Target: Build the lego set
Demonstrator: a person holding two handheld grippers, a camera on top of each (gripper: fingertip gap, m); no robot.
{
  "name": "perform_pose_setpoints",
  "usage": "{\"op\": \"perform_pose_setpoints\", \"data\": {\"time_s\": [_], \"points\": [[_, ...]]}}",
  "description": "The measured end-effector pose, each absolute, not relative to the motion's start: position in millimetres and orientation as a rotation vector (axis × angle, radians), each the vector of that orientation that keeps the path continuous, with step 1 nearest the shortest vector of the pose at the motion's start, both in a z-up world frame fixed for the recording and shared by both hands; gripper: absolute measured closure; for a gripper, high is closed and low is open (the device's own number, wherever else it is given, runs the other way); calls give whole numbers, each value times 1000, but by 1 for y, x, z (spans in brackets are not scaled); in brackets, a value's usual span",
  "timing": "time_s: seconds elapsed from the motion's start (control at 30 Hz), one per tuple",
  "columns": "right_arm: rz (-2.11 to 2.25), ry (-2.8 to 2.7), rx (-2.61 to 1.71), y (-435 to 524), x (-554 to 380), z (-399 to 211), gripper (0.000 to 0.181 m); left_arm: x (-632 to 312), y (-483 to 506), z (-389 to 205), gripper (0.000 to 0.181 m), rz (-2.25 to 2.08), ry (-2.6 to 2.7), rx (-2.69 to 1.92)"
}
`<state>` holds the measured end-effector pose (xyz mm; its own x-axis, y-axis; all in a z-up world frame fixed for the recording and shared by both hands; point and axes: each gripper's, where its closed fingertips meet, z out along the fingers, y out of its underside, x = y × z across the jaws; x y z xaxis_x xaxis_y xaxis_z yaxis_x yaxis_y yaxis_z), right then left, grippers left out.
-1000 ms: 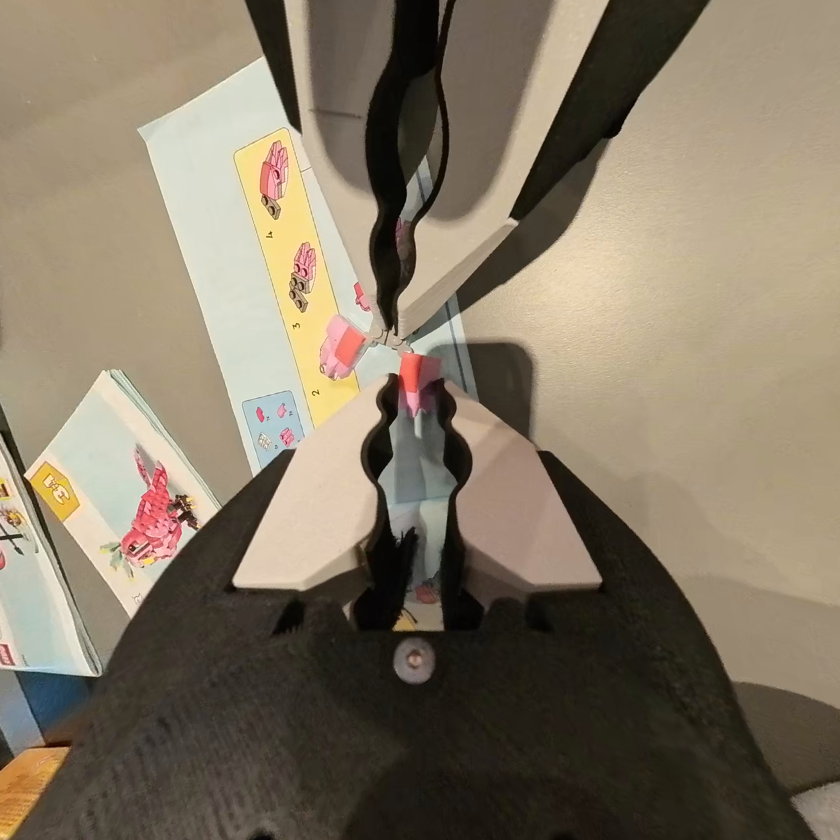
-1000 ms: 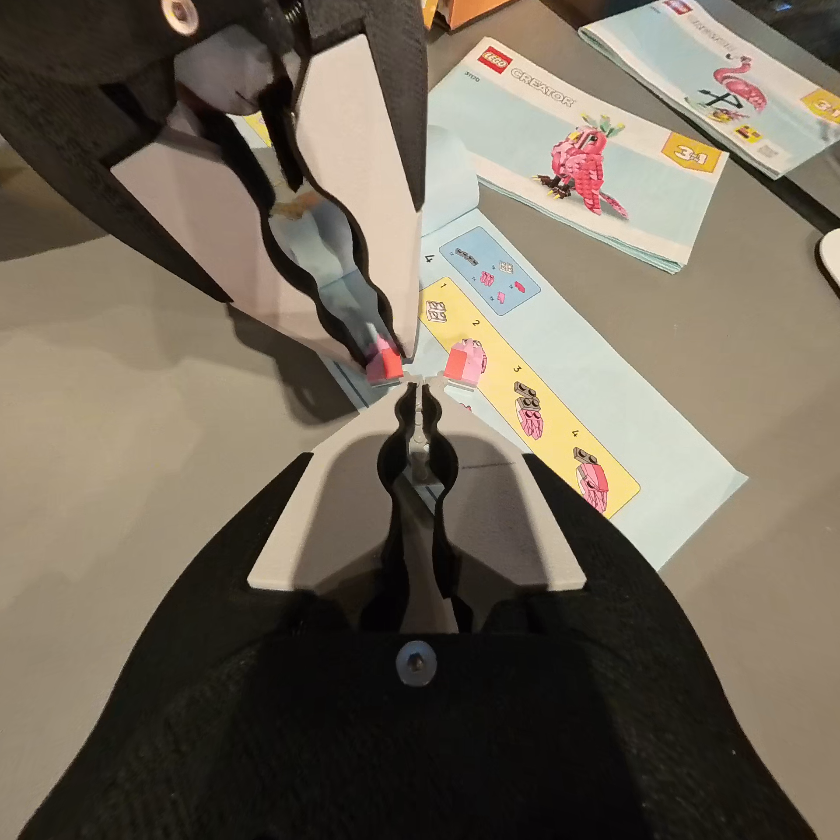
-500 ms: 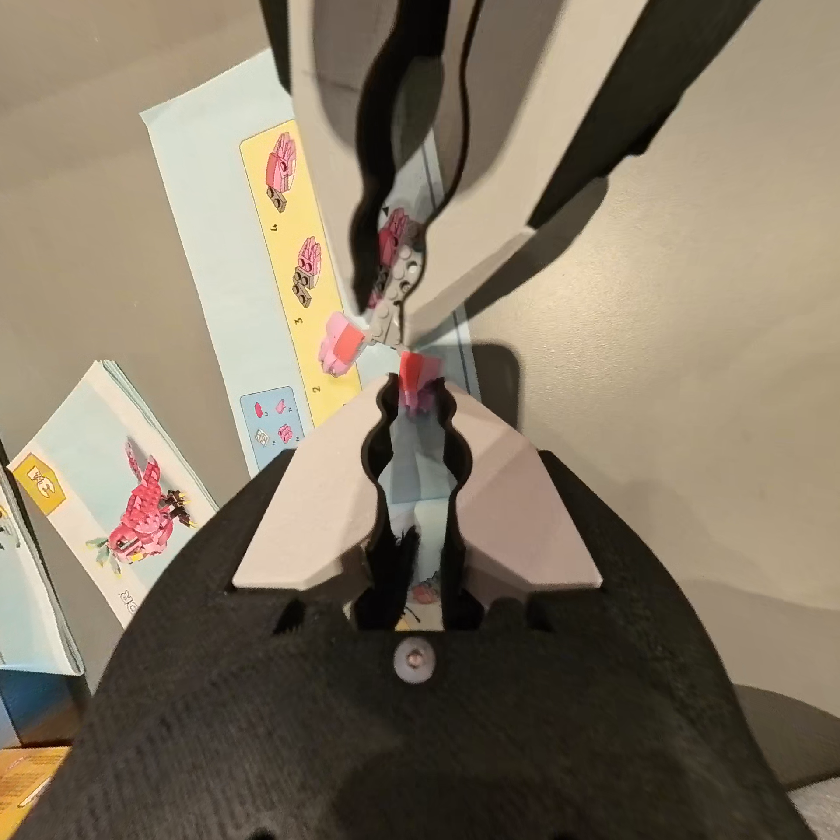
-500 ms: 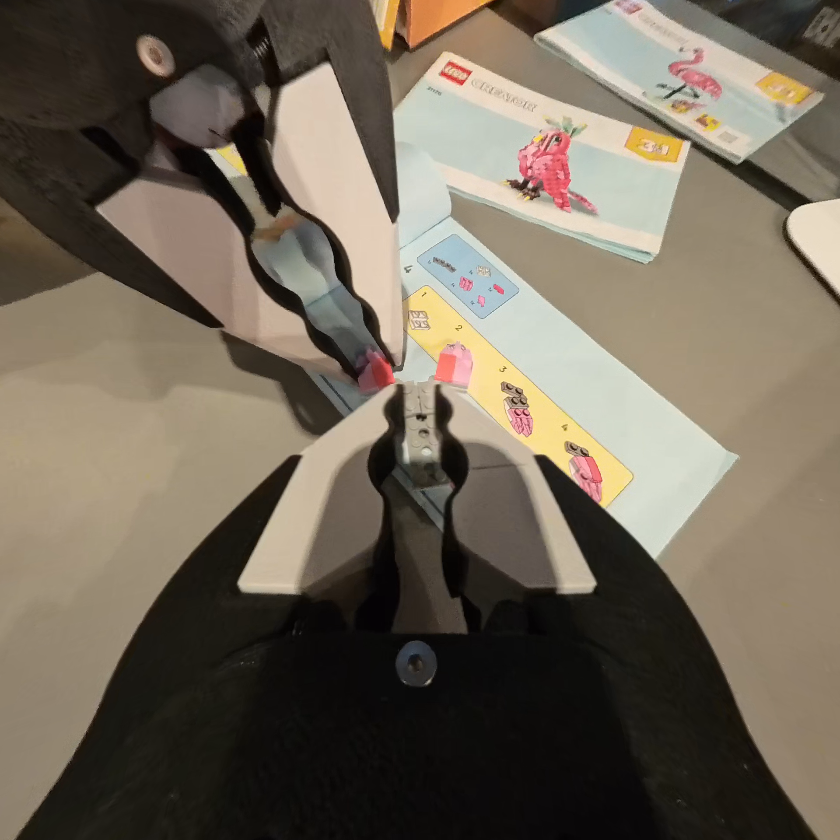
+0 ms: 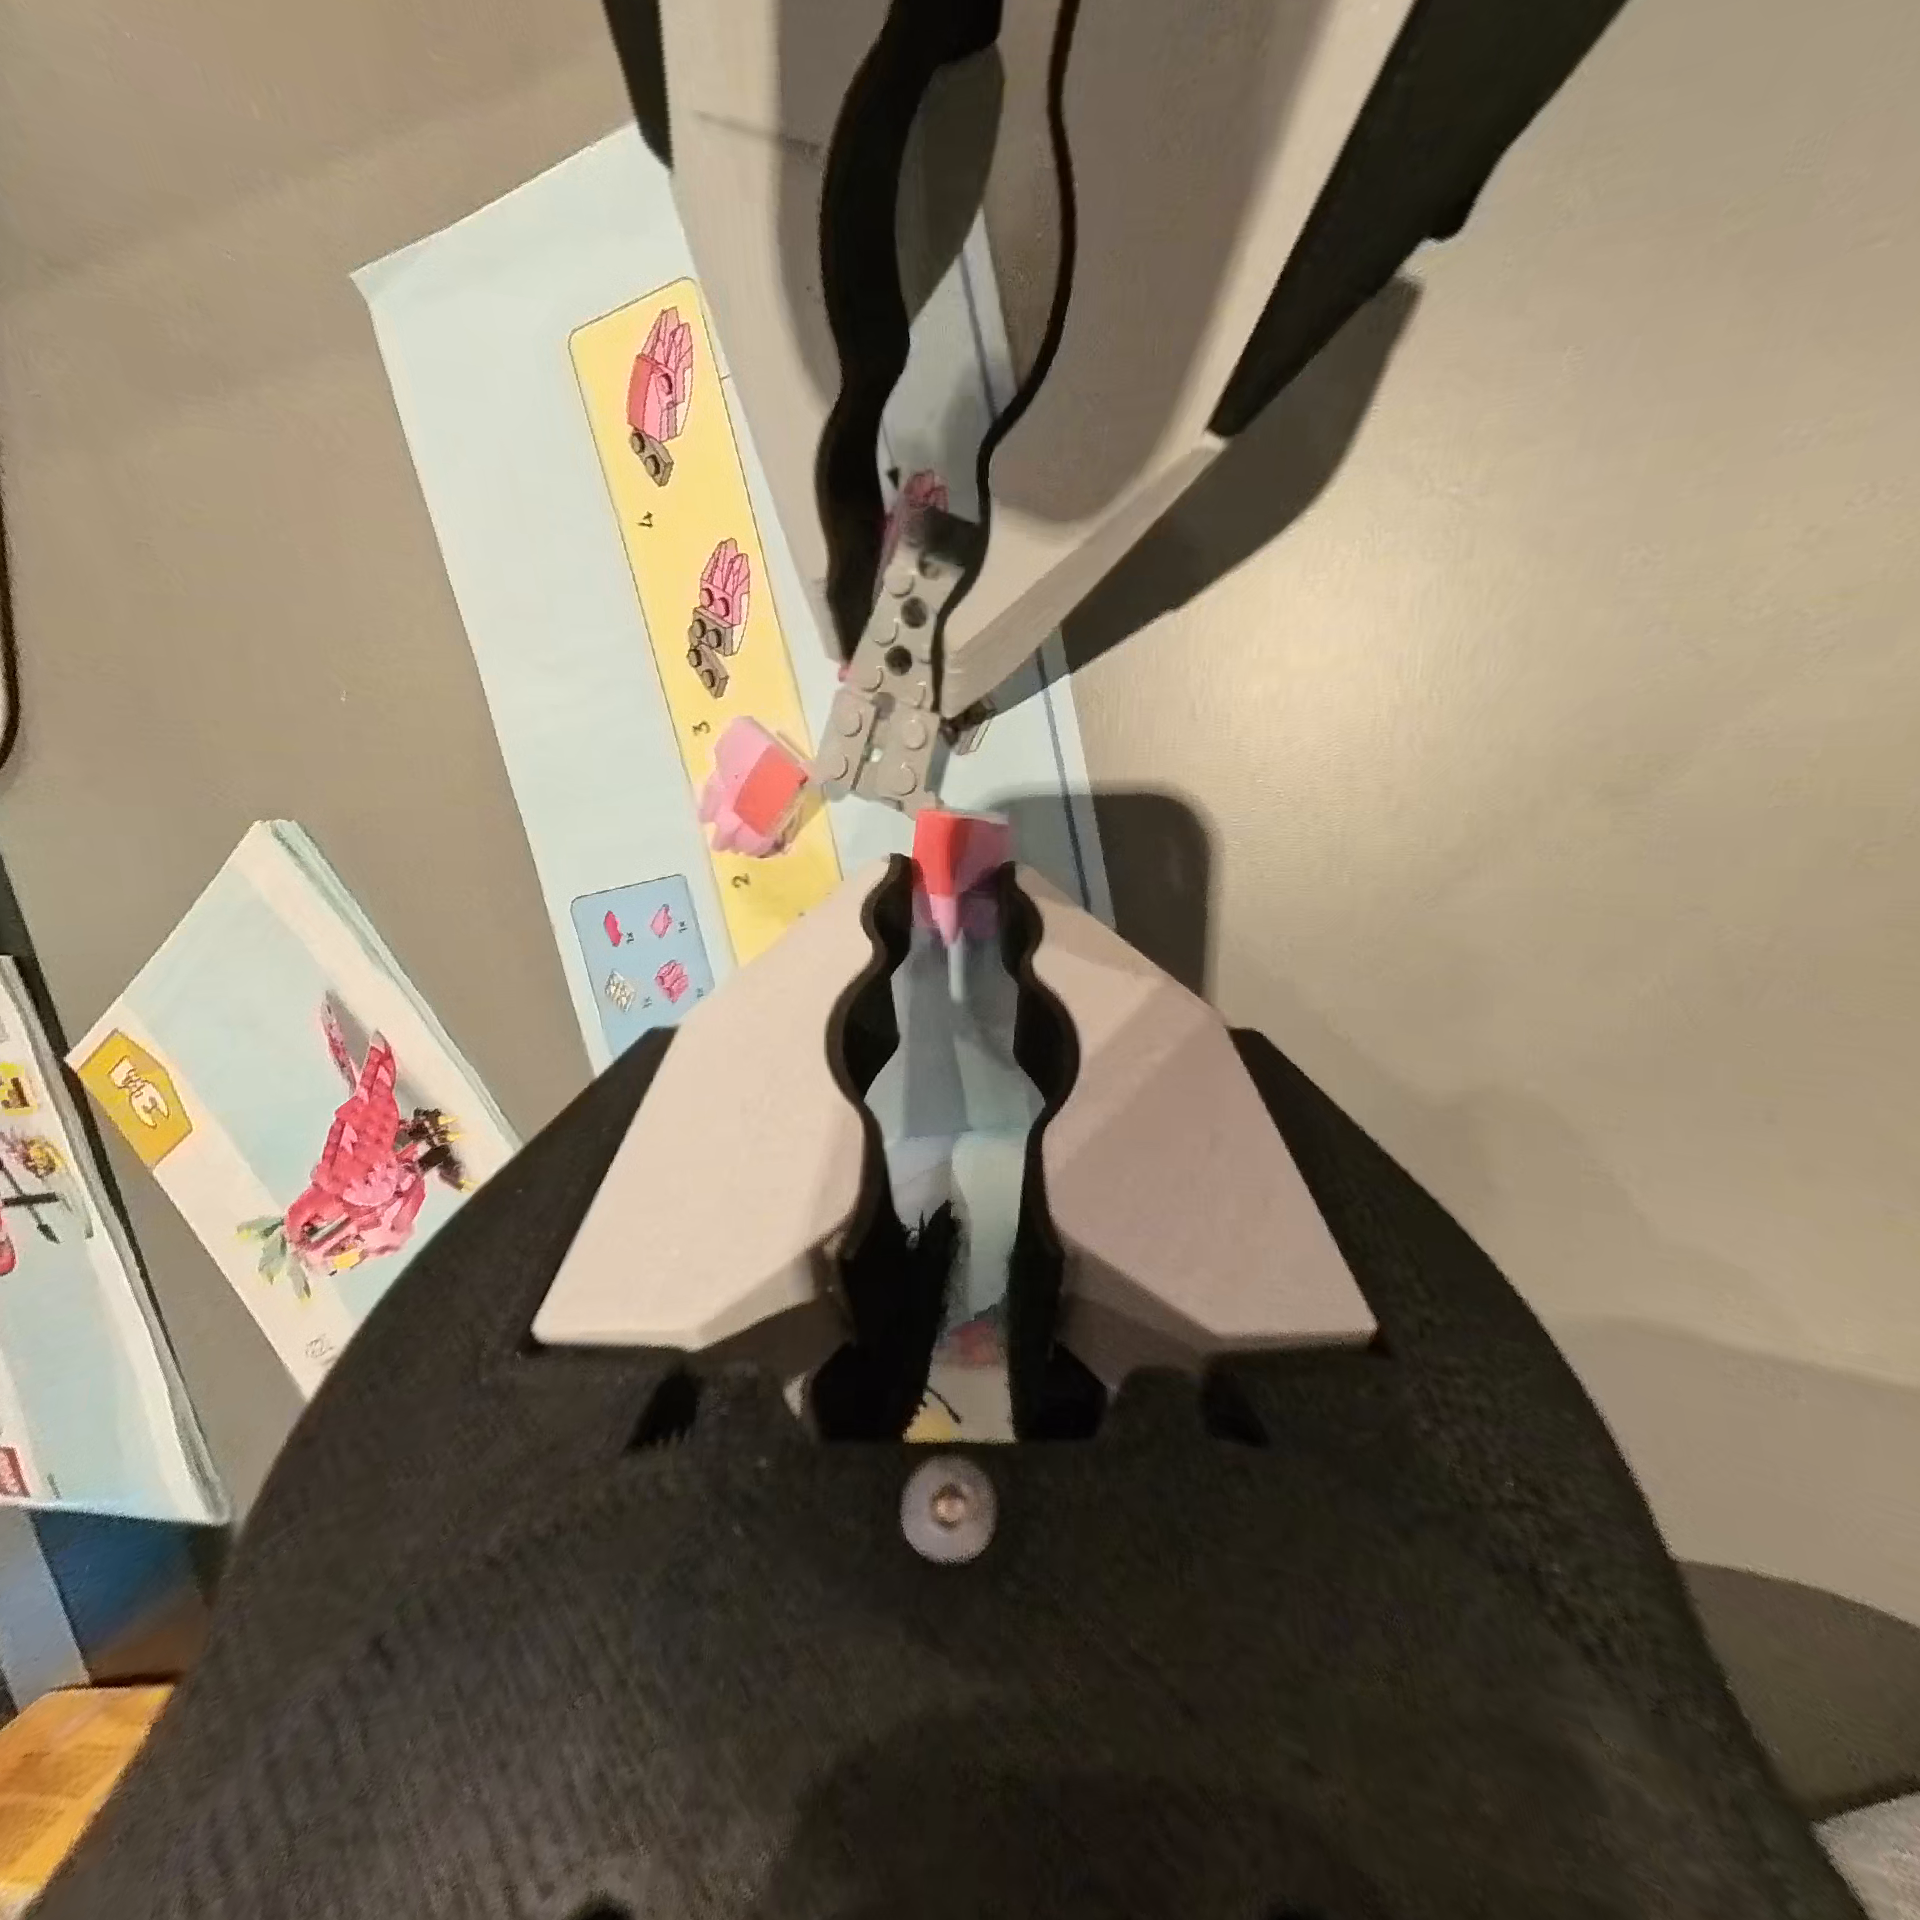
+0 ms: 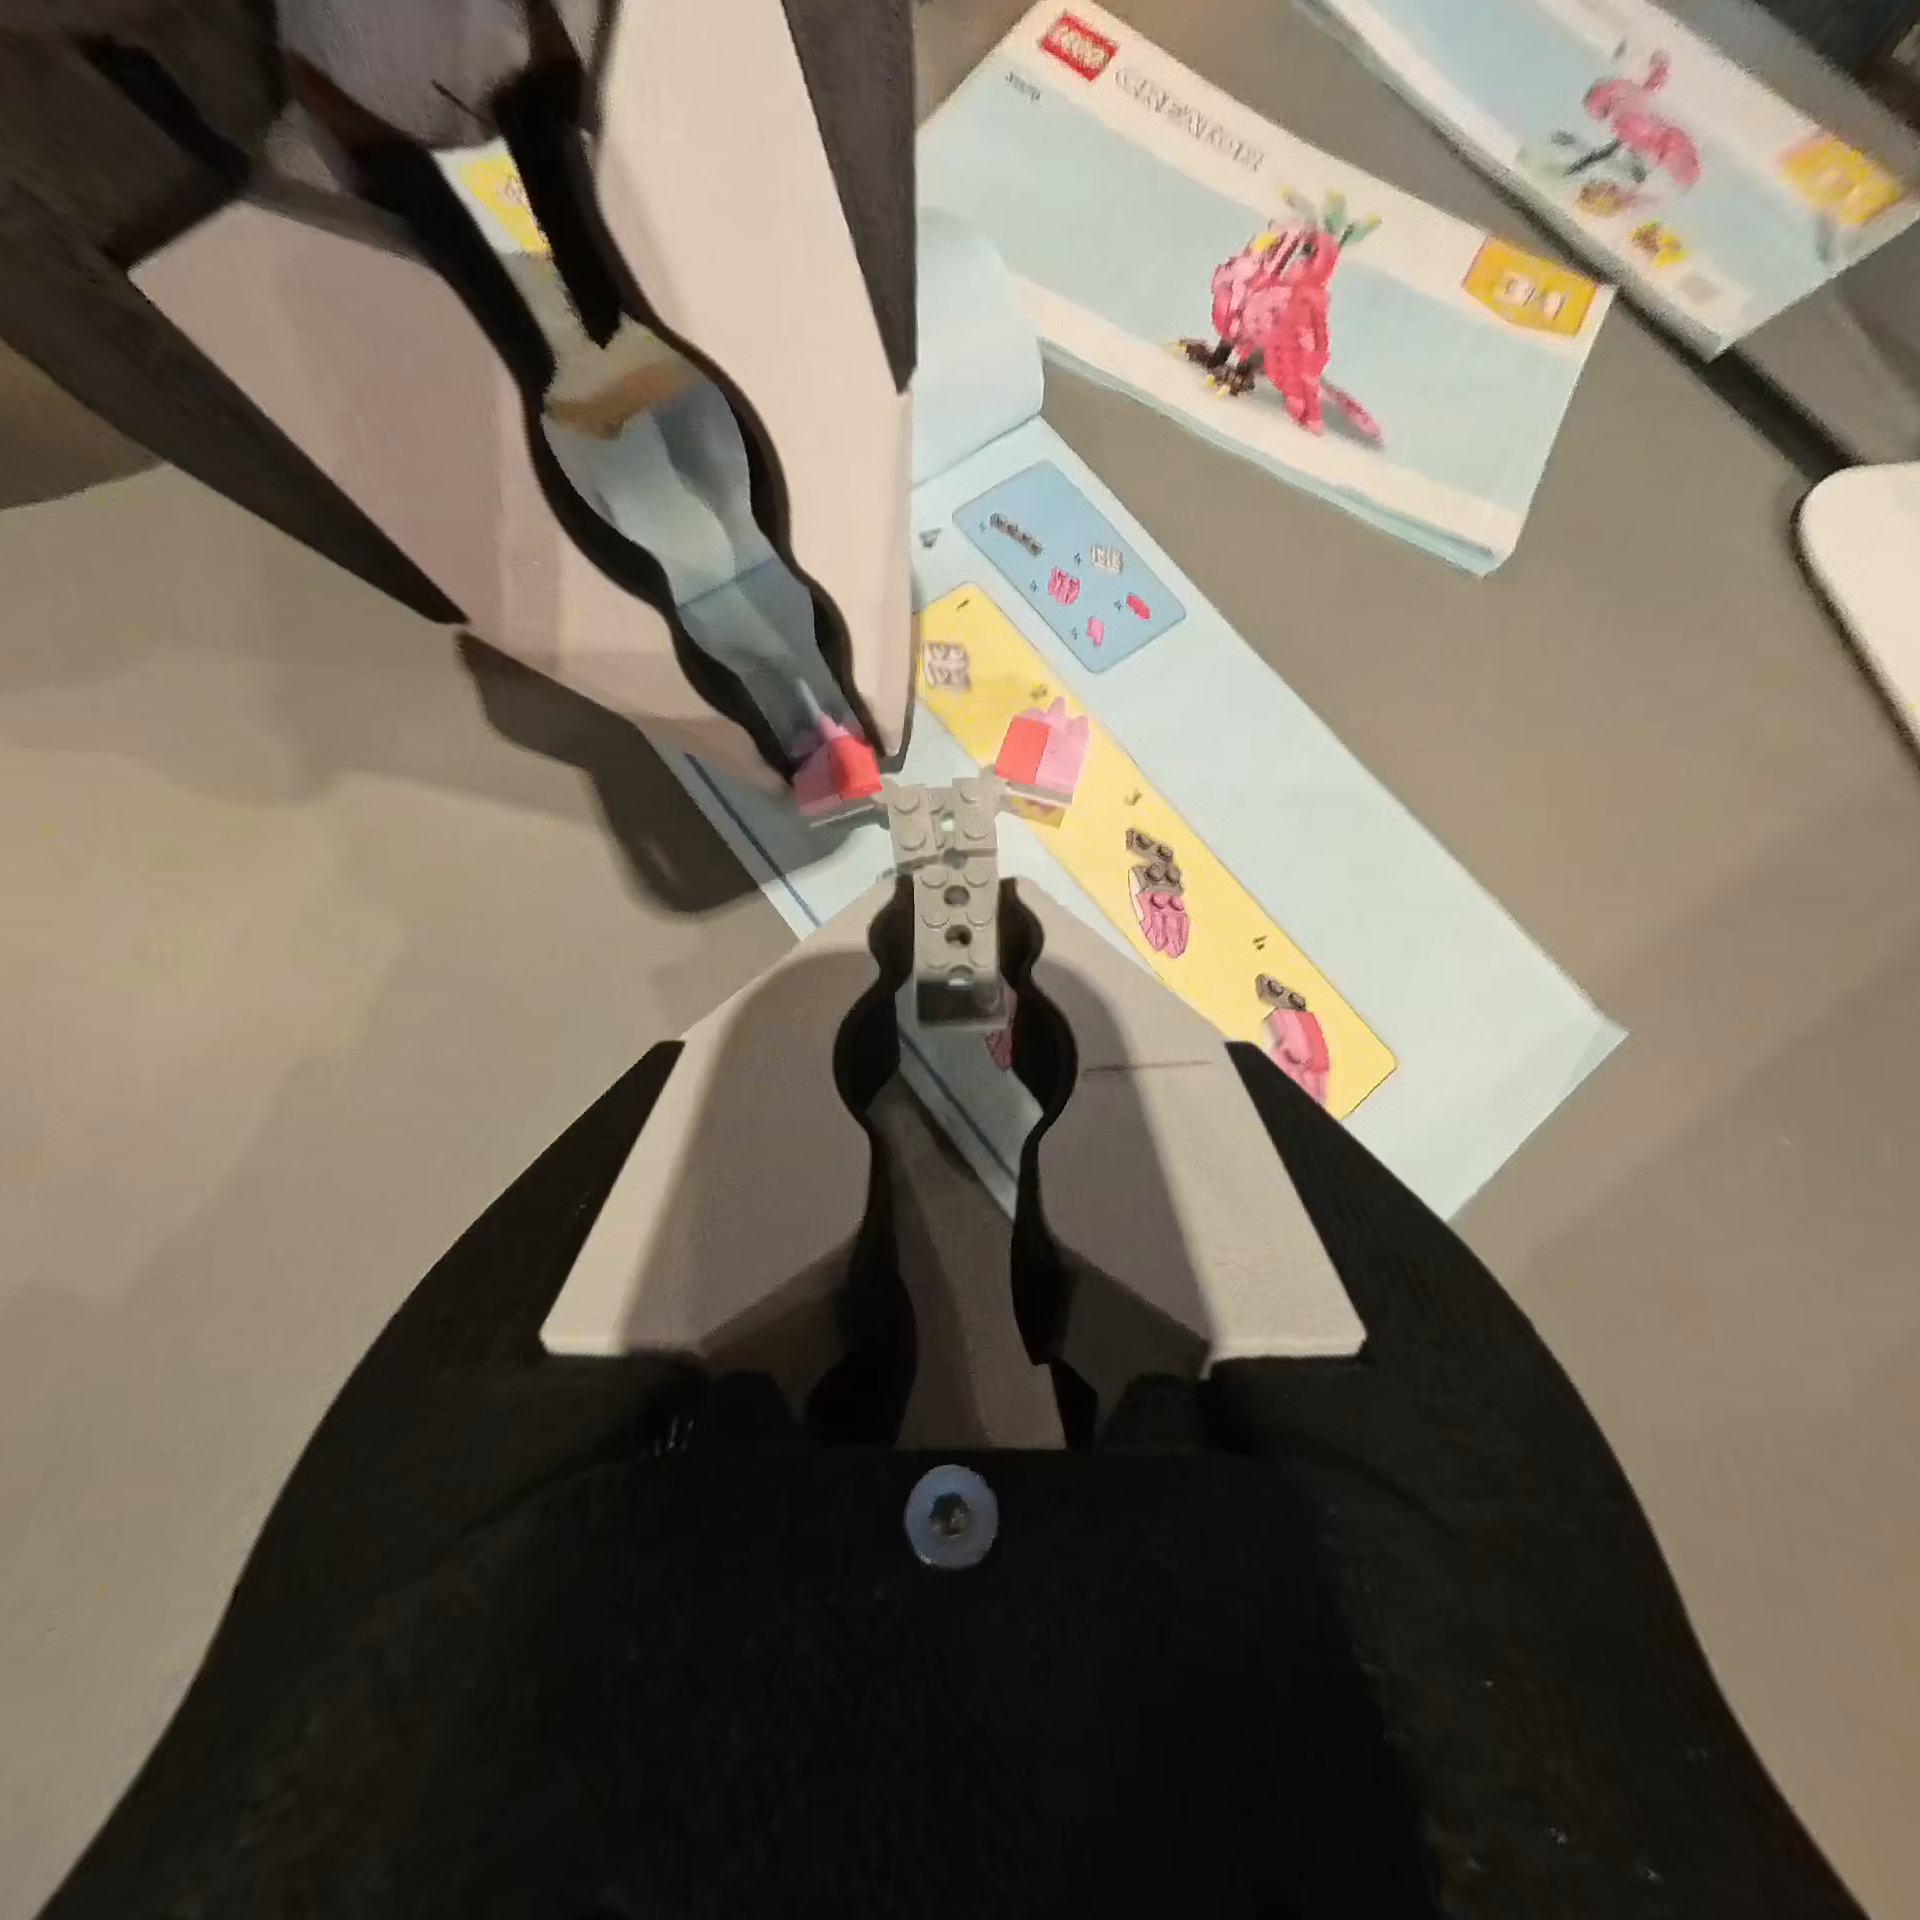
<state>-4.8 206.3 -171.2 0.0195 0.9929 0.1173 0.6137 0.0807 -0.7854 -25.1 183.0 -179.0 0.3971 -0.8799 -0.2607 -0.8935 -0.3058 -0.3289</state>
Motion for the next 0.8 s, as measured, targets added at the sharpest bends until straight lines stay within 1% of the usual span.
{"op": "perform_pose_setpoints", "data": {"time_s": [0.37, 0.57, 0.7, 0.8], "points": [[245, -1622, -1205, 222, -10, -143, 167, -33, 206, -158, 165, 296, 1520, -2004], [-107, -1525, -864, 235, -8, -122, 167, -36, 225, -138, 165, 637, 1384, -1716], [-172, -1515, -712, 226, -11, -116, 167, -44, 218, -132, 165, 925, 1253, -1520], [-194, -1527, -608, 213, -15, -115, 167, -48, 201, -136, 165, 1013, 1205, -1480]]}}
